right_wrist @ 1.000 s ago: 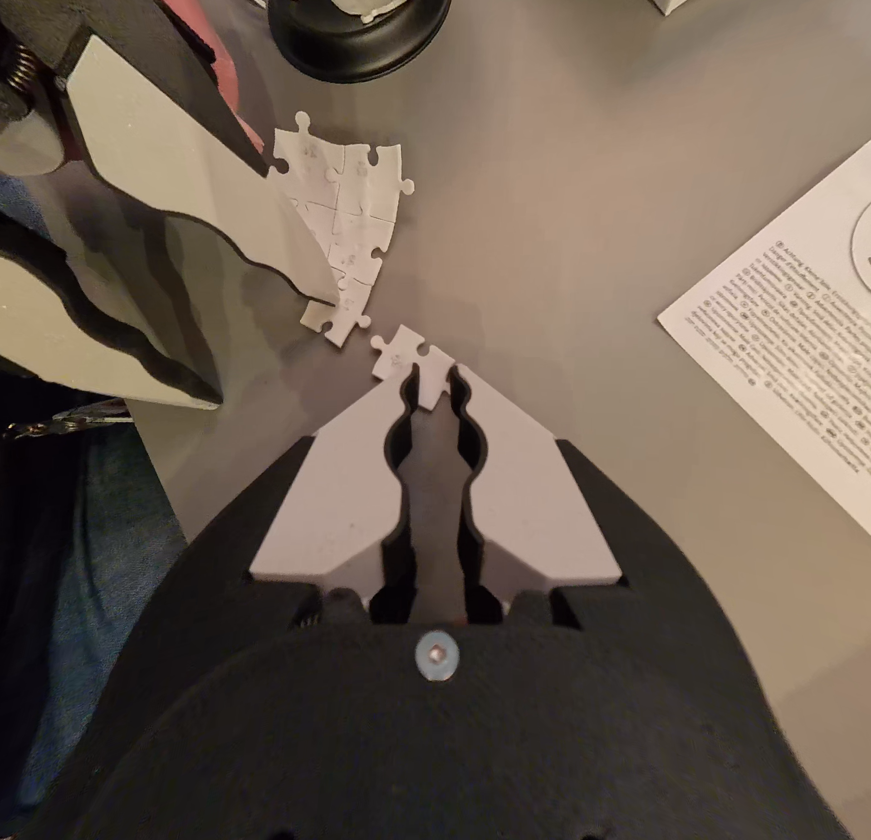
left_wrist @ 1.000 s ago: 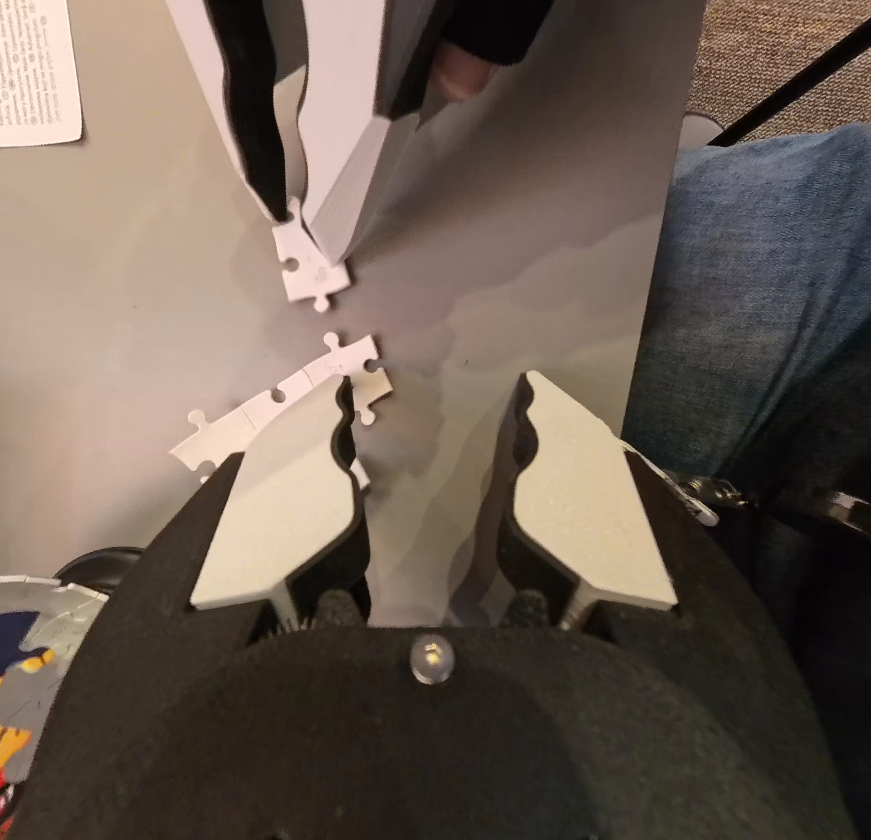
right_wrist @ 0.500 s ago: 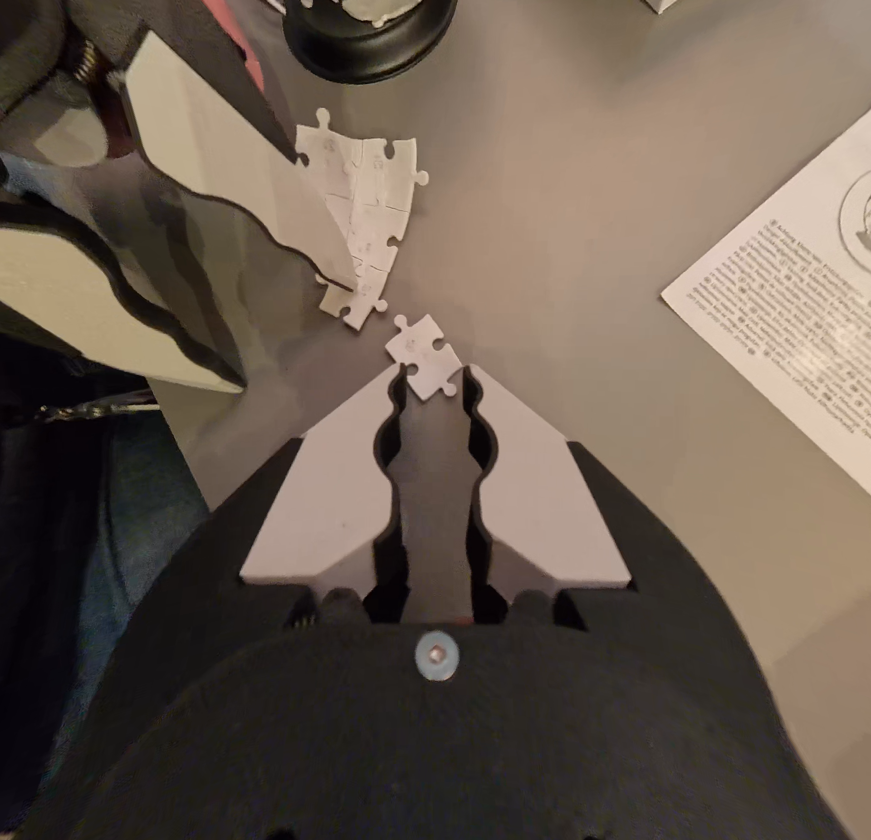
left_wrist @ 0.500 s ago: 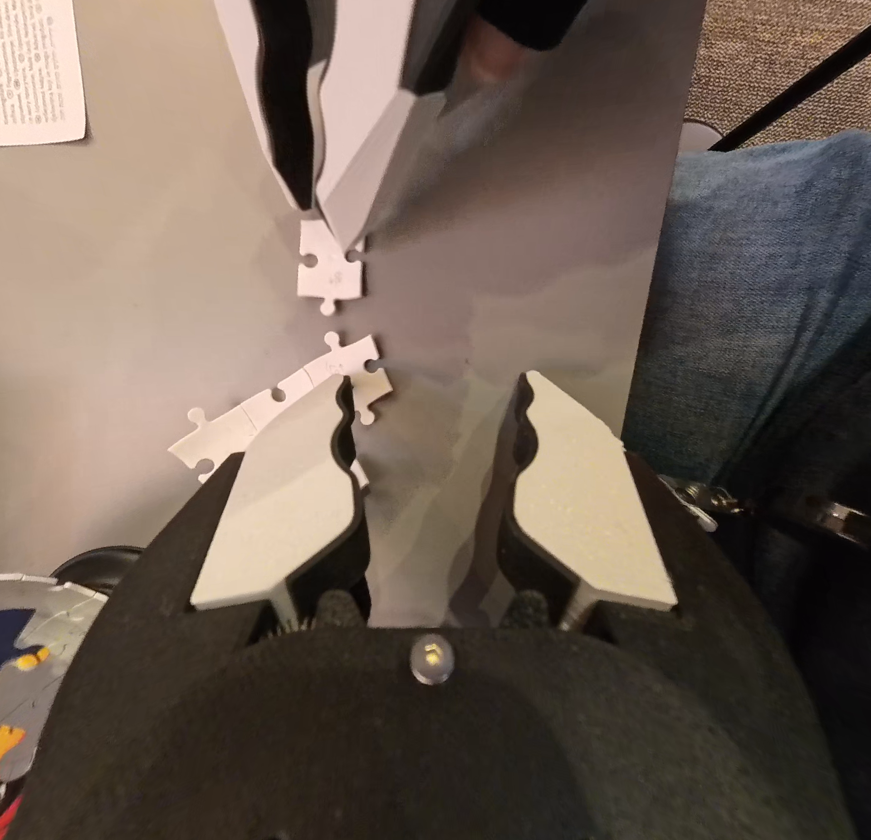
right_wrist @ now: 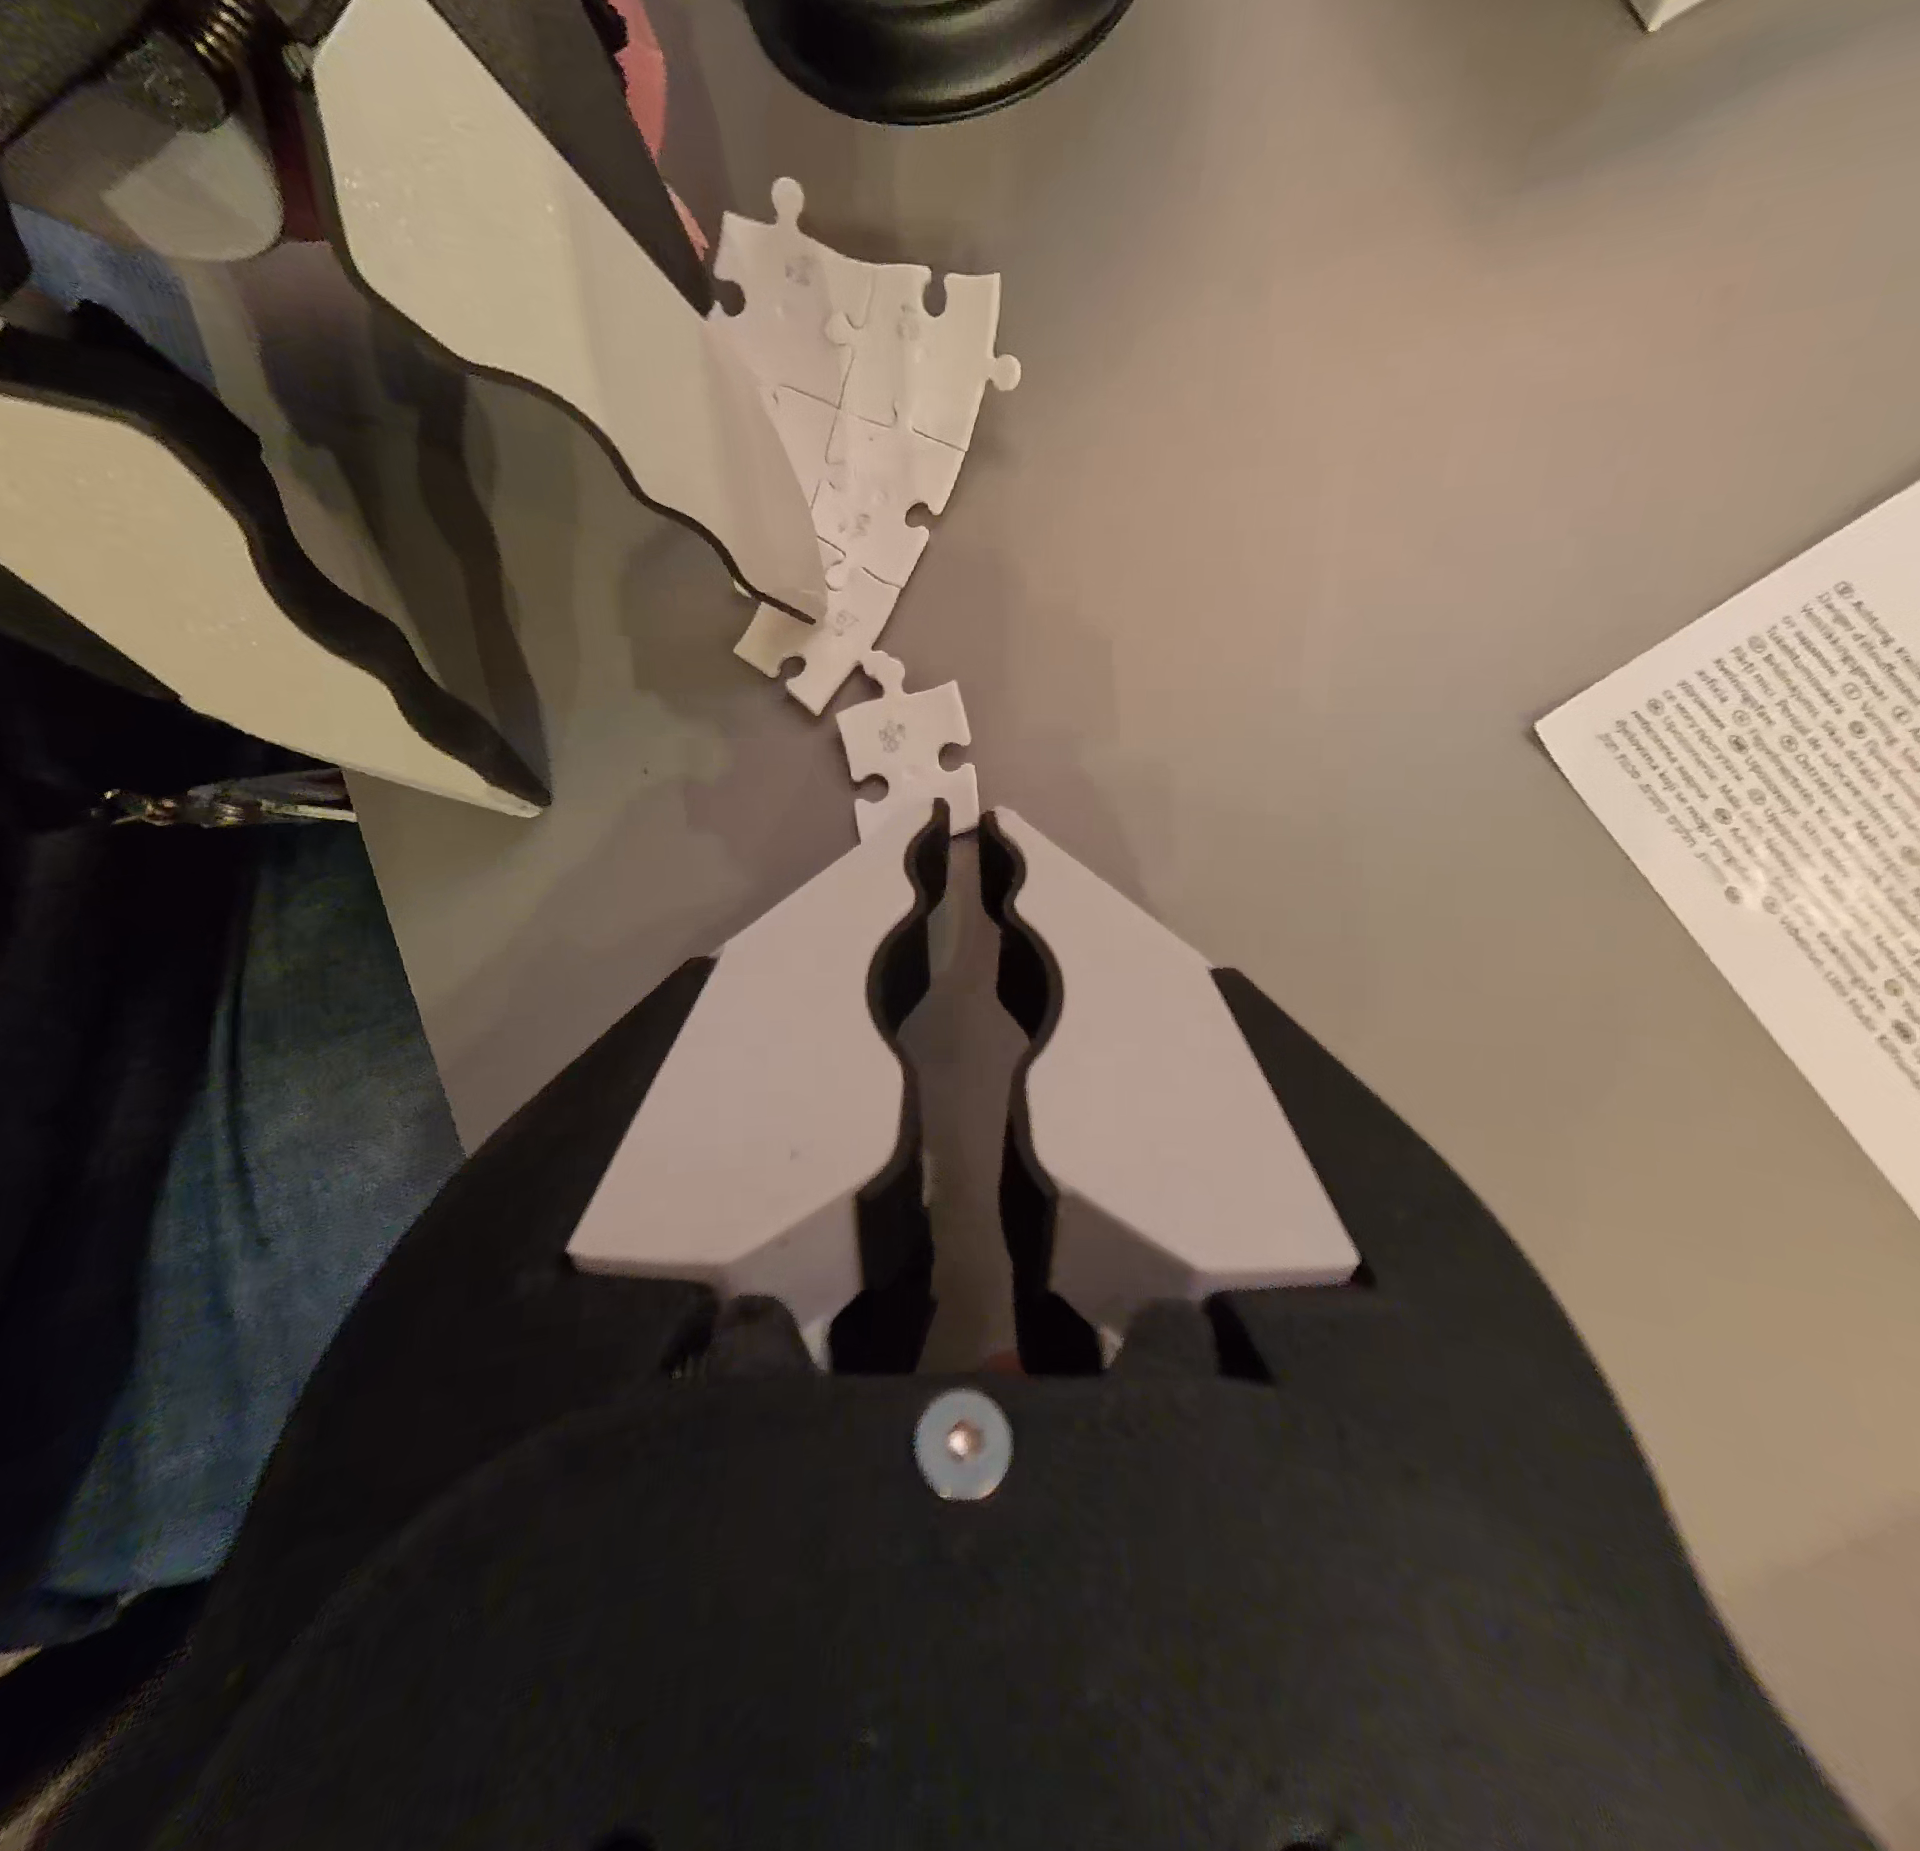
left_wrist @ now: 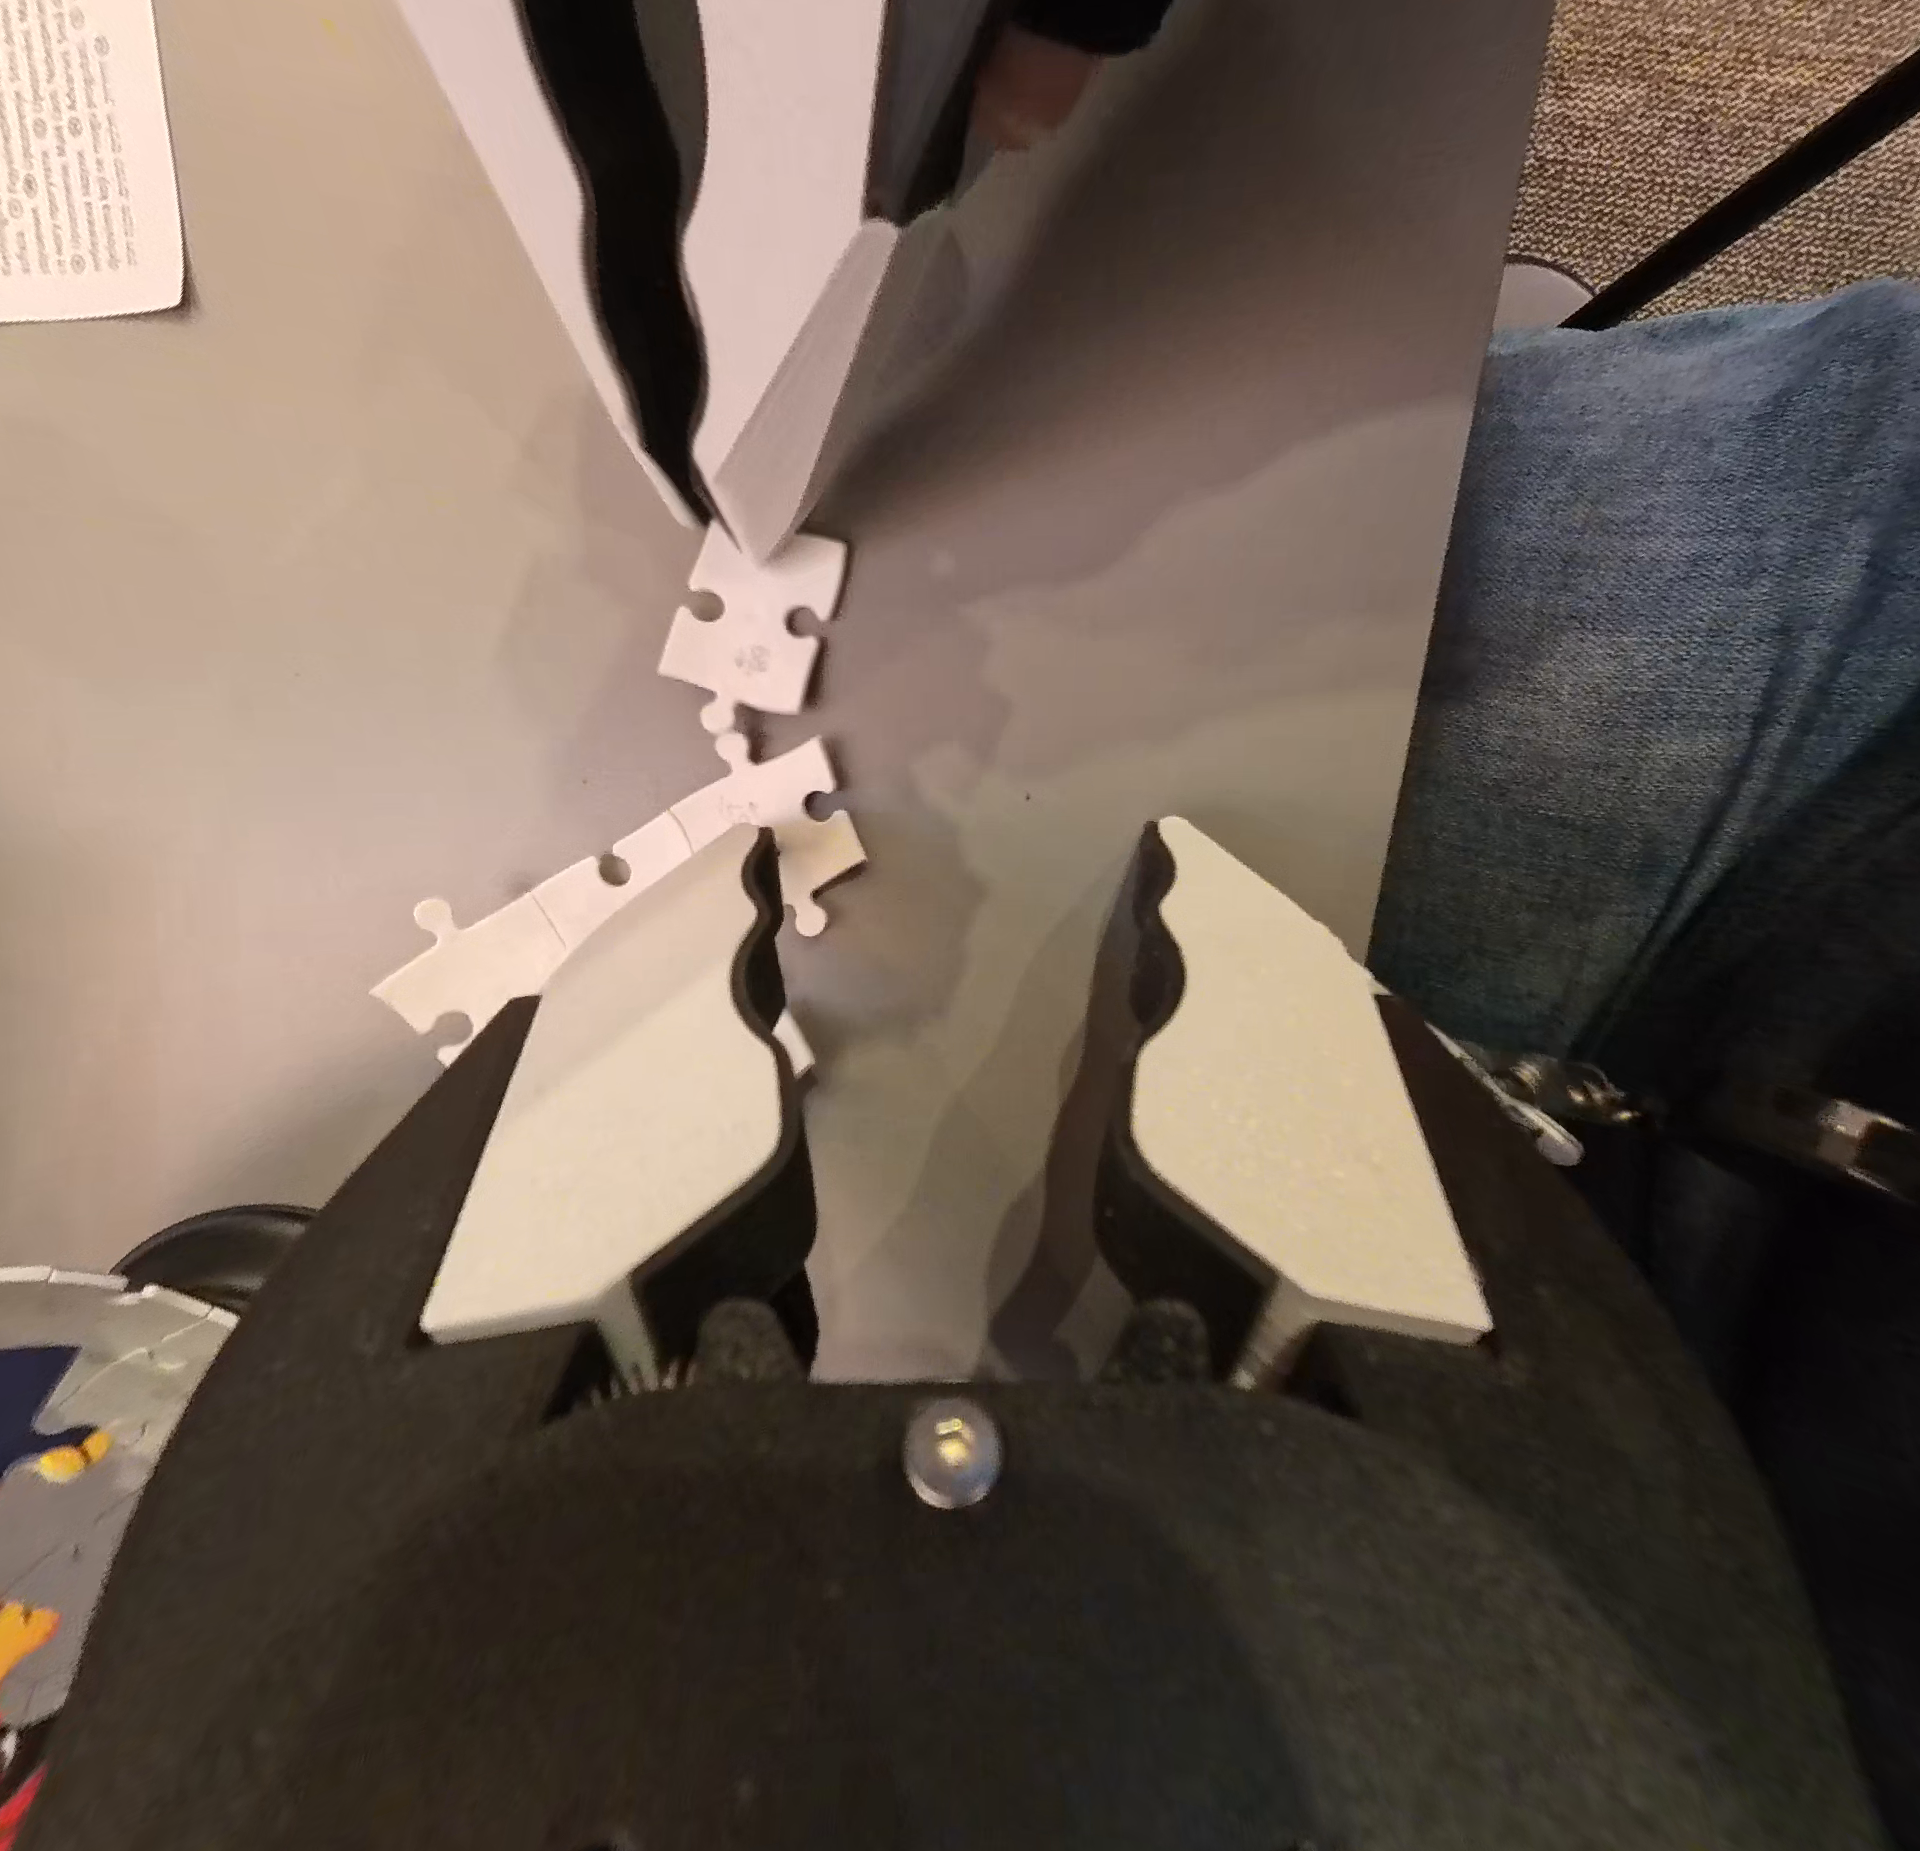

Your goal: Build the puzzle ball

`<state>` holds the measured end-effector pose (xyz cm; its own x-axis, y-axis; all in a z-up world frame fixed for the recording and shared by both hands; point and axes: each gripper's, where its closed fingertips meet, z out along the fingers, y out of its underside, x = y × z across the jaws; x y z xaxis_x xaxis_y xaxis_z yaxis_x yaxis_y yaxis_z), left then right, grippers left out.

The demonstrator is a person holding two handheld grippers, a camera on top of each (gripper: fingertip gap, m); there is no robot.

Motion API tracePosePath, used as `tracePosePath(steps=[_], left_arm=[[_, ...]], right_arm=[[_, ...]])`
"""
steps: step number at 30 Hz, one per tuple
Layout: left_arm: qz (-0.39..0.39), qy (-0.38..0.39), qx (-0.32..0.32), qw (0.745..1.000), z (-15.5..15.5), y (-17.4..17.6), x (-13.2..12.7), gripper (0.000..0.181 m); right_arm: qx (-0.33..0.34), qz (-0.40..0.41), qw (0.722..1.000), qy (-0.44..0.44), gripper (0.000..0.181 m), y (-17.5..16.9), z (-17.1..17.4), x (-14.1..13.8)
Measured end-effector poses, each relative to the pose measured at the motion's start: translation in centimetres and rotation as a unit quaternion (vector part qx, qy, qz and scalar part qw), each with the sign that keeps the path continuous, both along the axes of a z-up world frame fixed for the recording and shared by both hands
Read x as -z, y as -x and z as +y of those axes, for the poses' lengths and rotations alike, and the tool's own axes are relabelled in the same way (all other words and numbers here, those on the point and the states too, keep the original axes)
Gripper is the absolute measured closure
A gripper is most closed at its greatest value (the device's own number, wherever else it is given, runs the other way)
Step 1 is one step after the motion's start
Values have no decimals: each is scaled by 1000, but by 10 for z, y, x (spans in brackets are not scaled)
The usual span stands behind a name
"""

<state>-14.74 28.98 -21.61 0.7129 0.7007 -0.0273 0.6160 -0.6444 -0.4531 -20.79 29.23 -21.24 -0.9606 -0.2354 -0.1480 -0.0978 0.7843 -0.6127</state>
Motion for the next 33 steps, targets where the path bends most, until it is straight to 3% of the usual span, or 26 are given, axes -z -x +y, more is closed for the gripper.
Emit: tracePosePath(steps=[11,33], left_arm=[[3,-5,-1,1000,-2,-4,1,115],[7,-9,5,1000,-4,-3,0,116]], right_arm=[[82,-24,996,21,181,-1,-4,0],[44,-19,998,39,181,1,-16,0]])
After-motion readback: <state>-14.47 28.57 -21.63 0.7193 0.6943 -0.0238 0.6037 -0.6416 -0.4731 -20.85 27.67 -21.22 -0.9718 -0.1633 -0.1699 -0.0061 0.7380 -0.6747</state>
